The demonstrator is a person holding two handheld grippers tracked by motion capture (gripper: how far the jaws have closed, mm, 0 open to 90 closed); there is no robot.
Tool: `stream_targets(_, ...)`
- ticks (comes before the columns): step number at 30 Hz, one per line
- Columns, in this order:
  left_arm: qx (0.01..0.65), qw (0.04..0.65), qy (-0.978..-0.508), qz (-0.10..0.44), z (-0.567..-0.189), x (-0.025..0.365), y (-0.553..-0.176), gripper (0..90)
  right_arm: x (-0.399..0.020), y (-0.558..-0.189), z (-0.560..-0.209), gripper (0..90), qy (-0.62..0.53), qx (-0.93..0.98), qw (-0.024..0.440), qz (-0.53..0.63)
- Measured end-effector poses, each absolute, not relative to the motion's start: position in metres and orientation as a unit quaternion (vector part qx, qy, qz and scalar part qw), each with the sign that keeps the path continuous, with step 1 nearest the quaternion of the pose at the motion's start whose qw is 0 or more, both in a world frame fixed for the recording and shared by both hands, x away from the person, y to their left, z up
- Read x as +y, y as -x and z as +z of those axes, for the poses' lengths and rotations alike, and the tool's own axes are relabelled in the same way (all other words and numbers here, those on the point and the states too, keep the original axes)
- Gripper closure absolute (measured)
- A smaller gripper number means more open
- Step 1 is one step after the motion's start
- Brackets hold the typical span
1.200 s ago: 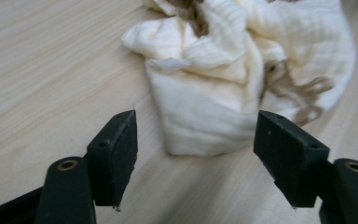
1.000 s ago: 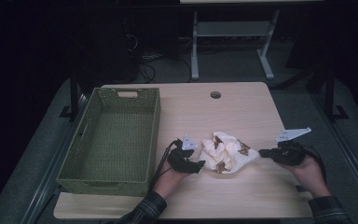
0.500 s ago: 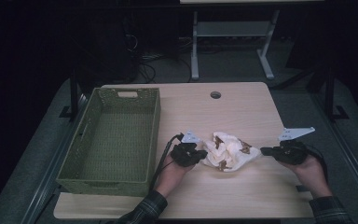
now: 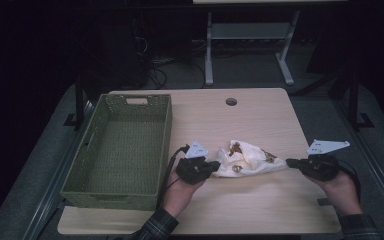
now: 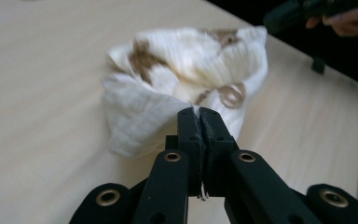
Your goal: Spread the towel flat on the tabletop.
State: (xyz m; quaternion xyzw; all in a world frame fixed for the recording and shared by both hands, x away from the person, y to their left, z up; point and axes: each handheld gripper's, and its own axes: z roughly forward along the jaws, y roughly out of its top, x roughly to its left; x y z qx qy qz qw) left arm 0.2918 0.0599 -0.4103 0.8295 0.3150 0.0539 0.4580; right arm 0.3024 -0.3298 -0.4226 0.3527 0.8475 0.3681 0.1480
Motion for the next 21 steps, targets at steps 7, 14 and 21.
stream_targets(7, 0.303, 0.431, -0.849, 0.022, -0.426, 0.060, -0.268, 77.7, -0.335, -0.276, -0.440, 90.0, -0.364, 0.861, 0.111, 0.337)
stream_targets(14, 0.310, 0.412, -0.855, 0.049, -0.430, 0.060, -0.279, 60.0, -0.334, -0.278, -0.443, 74.4, -0.362, 0.861, 0.097, 0.343)
stream_targets(21, 0.314, 0.398, -0.858, 0.082, -0.439, 0.052, -0.296, 50.6, -0.312, -0.301, -0.436, 68.3, -0.342, 0.862, 0.088, 0.363)
